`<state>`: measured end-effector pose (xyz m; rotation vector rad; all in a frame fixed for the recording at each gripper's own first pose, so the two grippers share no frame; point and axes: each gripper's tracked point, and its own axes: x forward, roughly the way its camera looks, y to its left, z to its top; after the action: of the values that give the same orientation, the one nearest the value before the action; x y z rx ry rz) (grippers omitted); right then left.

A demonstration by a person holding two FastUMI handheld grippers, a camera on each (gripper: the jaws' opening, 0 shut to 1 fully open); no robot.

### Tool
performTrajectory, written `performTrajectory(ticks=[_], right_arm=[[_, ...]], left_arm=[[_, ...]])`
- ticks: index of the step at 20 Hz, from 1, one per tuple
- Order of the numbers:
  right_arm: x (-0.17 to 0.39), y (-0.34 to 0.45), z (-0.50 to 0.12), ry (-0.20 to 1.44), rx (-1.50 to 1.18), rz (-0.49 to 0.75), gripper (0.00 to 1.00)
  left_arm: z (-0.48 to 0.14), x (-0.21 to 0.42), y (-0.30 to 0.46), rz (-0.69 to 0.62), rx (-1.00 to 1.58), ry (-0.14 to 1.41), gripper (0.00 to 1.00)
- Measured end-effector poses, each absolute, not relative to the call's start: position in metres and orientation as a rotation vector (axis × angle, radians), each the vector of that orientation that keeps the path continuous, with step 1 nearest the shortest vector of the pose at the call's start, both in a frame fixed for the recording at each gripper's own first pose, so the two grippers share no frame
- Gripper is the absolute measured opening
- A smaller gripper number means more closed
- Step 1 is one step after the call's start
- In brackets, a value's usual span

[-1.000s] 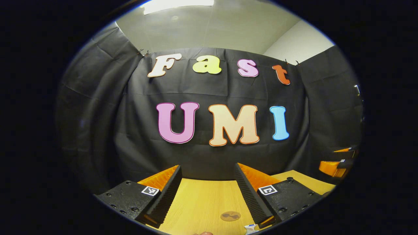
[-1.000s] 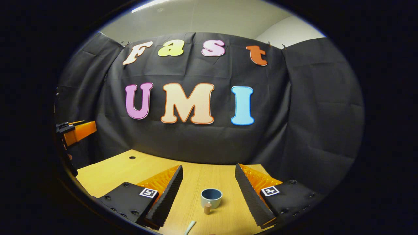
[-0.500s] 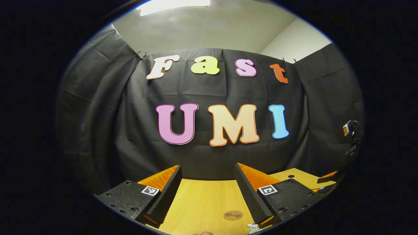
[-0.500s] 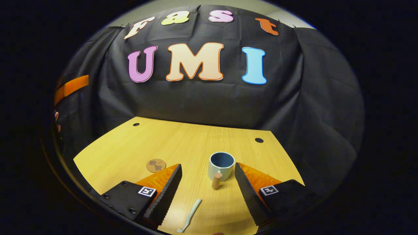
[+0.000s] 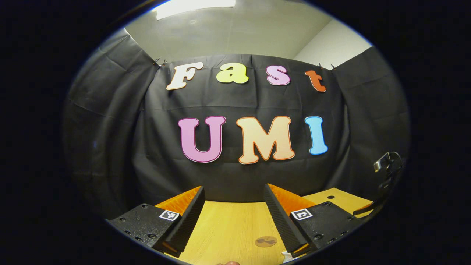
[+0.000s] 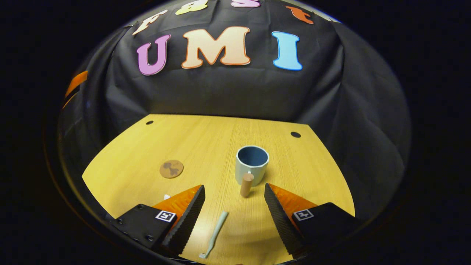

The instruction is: Put the toothbrush and toothpaste on the desktop into the cup, then pick up the cup and place it on the coaster on the desktop.

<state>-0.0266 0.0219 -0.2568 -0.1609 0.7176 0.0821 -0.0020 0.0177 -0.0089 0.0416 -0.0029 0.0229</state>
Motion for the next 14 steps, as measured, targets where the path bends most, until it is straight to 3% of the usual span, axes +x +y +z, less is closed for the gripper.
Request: performTrajectory(ticks=[14], right_arm=[[-0.068, 0.013, -0.348, 1.073, -0.142, 0.022, 1.0]], left_arm=[[-0.018, -0.014, 0.043, 0.074, 0.069, 0.034, 0.94]])
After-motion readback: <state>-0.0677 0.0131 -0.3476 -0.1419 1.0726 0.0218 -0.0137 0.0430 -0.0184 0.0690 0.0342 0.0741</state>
